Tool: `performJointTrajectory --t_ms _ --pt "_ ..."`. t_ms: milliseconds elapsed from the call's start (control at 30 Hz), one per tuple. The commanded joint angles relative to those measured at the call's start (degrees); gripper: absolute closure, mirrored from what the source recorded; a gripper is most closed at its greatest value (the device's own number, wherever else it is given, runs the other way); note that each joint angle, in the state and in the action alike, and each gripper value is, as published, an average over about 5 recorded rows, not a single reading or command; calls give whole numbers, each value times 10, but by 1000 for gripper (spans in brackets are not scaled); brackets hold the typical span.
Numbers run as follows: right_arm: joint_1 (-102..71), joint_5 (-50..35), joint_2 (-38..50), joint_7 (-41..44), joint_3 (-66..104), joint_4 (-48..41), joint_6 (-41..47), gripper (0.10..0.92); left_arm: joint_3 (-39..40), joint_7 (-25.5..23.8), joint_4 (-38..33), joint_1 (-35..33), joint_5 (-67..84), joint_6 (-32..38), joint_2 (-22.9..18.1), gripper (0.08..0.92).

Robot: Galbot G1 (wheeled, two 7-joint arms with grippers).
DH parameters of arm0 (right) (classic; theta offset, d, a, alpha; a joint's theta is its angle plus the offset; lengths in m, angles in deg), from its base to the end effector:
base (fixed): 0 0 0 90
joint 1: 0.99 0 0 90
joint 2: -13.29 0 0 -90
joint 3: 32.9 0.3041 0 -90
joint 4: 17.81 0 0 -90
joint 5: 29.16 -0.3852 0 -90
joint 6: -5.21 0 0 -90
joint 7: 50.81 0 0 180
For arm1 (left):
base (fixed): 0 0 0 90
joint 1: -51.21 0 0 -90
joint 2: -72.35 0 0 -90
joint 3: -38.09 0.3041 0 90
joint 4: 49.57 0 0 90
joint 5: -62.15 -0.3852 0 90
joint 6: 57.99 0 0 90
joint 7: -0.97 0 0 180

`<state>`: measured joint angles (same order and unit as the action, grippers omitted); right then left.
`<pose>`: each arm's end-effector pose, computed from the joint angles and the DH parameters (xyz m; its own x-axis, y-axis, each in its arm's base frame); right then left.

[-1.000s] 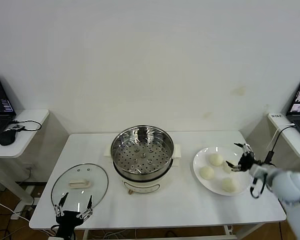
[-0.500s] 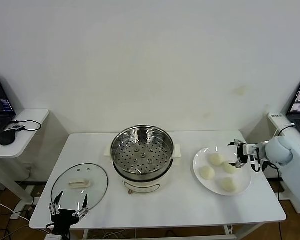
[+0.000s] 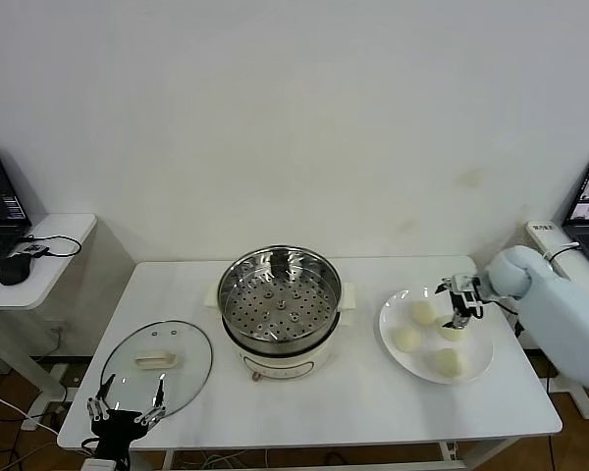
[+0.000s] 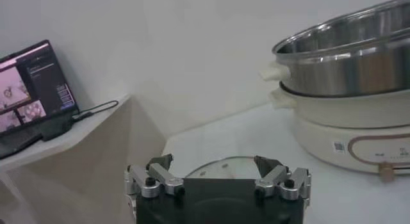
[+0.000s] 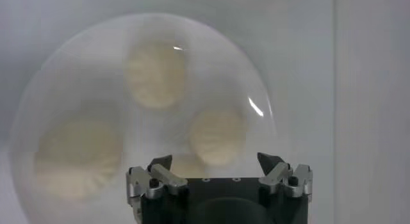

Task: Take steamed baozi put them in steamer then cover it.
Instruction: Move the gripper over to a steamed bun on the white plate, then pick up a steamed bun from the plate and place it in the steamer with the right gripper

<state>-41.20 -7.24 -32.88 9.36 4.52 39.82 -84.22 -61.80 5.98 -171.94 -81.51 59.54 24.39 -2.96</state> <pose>0.5454 -0.1670 -0.2022 -0.3443 -0.1154 0.9317 -0.9345 -0.0529 -0.3519 0.1809 0.0789 -0.2766 -0.9598 -0.1322 0.2474 -0.0338 0.9302 0.3656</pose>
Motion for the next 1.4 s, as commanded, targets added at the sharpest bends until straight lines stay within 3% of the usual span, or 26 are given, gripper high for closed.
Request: performJointTrajectory --t_ms 33,533,833,1100,1400 --pt "44 21 -62 12 -51 -88 -2 203 -3 1 1 0 -2 -2 1 177" --pt "38 44 -87 -12 -43 -120 1 213 -10 6 6 -5 -16 7 0 177" --pt "34 50 -90 -13 -41 -123 1 305 -10 7 5 -7 -18 9 0 177" --pt "33 50 -84 -9 -42 -118 -1 435 -10 10 4 -9 -24 11 -1 177" --pt "48 2 -58 -2 -59 -82 1 448 -9 14 1 -12 -28 14 0 177"
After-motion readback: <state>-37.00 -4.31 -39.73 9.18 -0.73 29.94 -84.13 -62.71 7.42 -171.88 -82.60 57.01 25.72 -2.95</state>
